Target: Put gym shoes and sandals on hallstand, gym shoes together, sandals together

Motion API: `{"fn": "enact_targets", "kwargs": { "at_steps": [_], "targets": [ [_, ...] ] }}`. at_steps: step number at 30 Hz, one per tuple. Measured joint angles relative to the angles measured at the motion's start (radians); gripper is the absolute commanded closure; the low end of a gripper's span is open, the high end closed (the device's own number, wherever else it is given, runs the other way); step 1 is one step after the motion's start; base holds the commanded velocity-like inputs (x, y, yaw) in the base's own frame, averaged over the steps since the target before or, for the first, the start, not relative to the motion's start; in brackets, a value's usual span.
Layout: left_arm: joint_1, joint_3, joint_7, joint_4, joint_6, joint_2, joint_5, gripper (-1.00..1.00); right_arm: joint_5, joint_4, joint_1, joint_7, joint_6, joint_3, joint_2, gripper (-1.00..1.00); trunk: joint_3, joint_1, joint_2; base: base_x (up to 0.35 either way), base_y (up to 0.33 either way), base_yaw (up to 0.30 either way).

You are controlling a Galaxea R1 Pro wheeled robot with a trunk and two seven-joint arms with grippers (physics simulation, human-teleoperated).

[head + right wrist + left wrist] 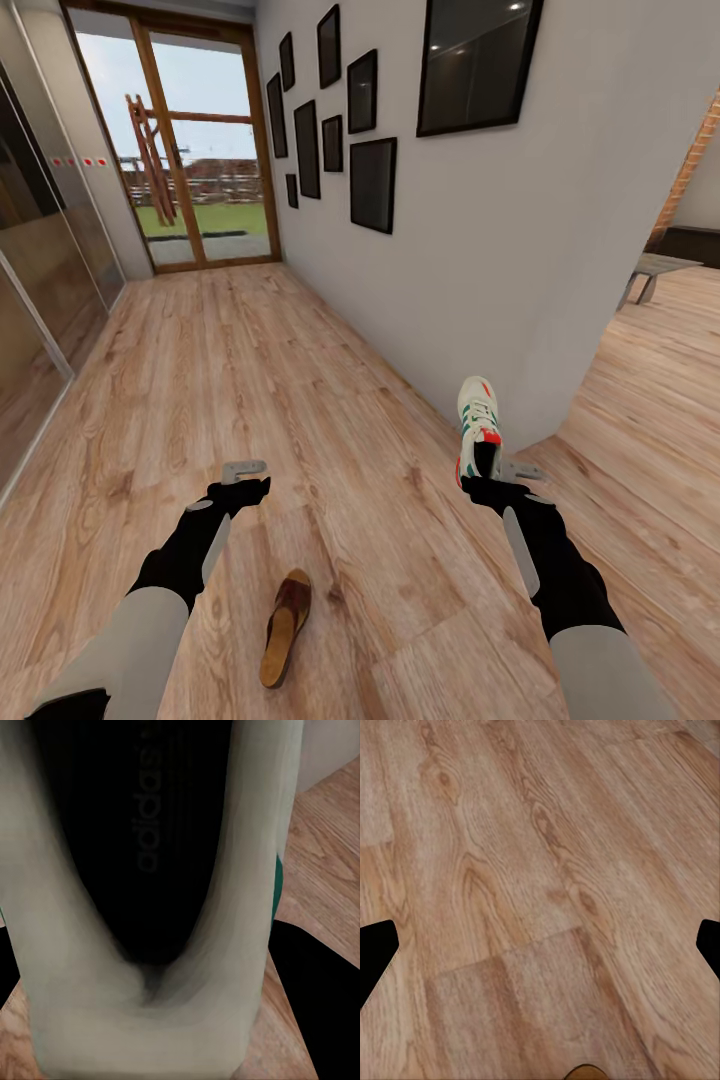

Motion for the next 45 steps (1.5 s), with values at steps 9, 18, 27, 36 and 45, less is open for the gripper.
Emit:
{"fn": "enact_targets", "kwargs": {
  "at_steps": [9,18,27,36,45],
  "targets": [
    [0.000,-0.002,0.000,0.000,0.000,-0.001,-0.001,-1.00,0.000,0.000,0.000,0.000,0.000,0.000,0.000,1.00,0.000,0.000,0.000,0.016,0.010,0.000],
    [0.001,-0.003,-0.001,0.042,-0.015,-0.001,-0.004,-1.00,-0.002,-0.023,0.000,0.000,0.000,0.002,0.000,1.00,-0.010,0.004,-0.007,0.000,0.000,0.000],
    [0.001,-0.005,0.000,0.141,-0.189,-0.001,-0.005,-1.00,-0.001,-0.042,0.000,0.000,0.001,0.004,0.000,1.00,-0.035,0.012,-0.021,0.000,0.000,0.000],
    [0.001,-0.006,-0.001,0.204,-0.199,0.000,-0.006,-1.00,0.000,-0.078,0.000,0.000,0.001,0.005,0.000,1.00,-0.084,0.016,-0.023,0.000,0.000,0.000],
    [0.001,-0.006,-0.001,0.271,-0.254,0.000,-0.006,-1.00,0.000,-0.080,0.000,0.000,0.001,0.004,0.000,1.00,-0.134,0.020,-0.025,0.000,0.000,0.000]
  ]
}}
